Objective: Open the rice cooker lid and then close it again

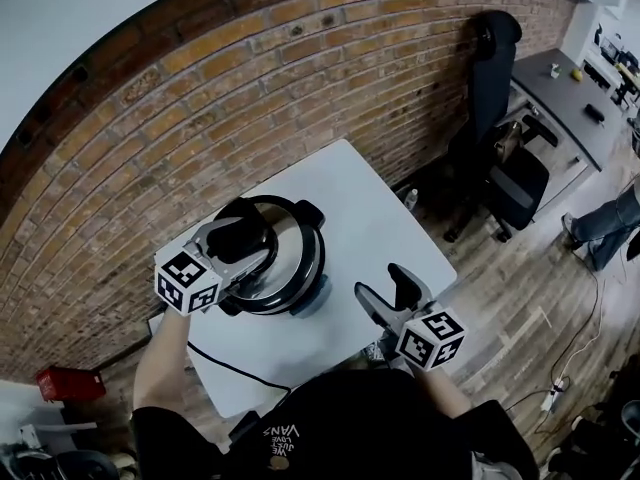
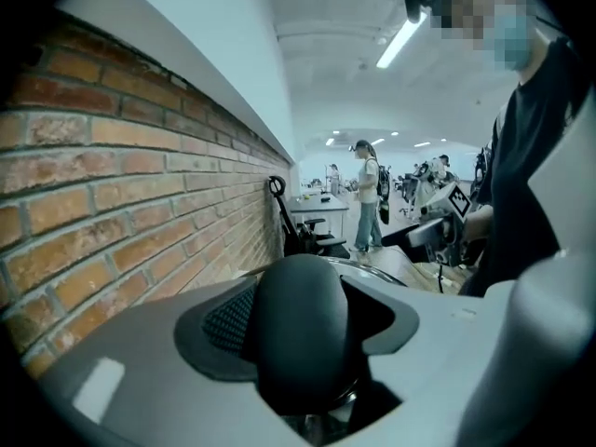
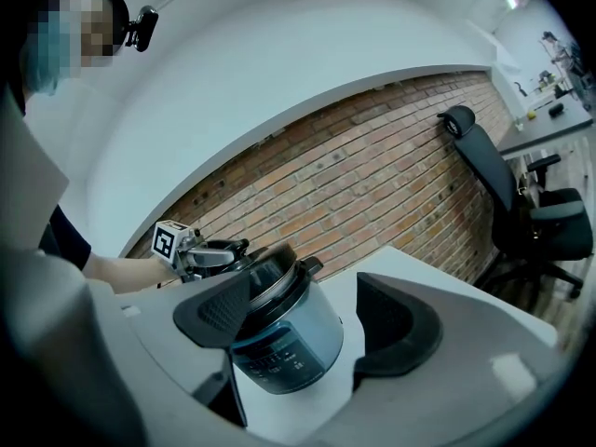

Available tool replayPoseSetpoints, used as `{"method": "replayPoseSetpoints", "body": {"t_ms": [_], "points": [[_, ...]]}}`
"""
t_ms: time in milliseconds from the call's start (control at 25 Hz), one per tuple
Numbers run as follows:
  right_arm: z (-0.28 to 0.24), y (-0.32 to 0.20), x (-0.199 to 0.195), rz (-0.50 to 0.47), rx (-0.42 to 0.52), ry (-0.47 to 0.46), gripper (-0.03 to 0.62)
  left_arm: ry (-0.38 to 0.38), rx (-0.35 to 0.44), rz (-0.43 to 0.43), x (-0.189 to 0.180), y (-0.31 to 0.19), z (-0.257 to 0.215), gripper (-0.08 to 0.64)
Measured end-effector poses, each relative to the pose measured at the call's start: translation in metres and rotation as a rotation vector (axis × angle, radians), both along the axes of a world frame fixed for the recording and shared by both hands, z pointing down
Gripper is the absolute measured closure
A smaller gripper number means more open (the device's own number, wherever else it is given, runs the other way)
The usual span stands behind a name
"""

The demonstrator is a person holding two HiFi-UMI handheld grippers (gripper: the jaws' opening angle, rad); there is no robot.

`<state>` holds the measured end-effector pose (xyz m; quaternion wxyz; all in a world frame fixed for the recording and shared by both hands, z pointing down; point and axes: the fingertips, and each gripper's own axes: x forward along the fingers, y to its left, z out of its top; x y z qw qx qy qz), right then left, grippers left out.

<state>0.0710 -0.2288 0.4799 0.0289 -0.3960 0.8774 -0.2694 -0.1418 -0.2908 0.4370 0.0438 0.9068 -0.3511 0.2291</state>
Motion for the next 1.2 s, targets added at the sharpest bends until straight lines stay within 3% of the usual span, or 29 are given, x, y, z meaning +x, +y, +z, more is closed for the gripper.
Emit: {"method": "replayPoseSetpoints", "body": {"t_ms": [200, 960, 1200], "points": [[0.004, -0.005, 0.006, 0.016, -0.006, -0.005, 0.242, -0.073, -0.008, 0.076, 0.009, -0.001, 0.013, 0.279], [0.011, 0.002, -0.003, 0.018, -0.026, -0.002, 0.242, -0.111, -0.003, 0.260, 0.015, 0.003, 0.015, 0.276], [0.010, 0.004, -0.001, 0.024, -0.024, 0.009, 0.242, -0.174, -0.007, 0.373, 0.017, 0.007, 0.031, 0.278]]}}
